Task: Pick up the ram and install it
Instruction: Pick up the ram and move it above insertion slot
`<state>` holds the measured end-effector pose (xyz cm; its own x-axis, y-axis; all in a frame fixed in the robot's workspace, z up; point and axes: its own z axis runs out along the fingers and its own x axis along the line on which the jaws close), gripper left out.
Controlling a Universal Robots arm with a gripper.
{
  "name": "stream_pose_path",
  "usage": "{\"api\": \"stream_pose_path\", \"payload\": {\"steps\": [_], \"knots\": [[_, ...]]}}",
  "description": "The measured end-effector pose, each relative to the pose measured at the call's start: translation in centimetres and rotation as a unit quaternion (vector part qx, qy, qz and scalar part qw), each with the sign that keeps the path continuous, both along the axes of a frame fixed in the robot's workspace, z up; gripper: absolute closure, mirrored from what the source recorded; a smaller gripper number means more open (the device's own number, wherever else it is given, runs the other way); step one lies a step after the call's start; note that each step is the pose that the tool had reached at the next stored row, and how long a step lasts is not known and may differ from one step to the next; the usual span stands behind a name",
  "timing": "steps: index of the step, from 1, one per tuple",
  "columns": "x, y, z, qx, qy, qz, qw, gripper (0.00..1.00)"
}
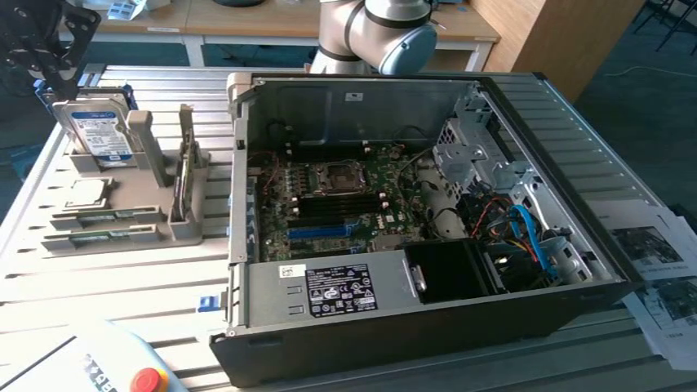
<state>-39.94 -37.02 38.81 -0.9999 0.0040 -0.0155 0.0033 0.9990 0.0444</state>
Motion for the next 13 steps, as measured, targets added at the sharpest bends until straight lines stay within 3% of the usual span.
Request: {"api": "stream_pose_path", "payload": {"steps": [13], "knots": [[0.00,-0.04,0.00,0.0000,0.0000,0.054,0.9985,0.90]]}}
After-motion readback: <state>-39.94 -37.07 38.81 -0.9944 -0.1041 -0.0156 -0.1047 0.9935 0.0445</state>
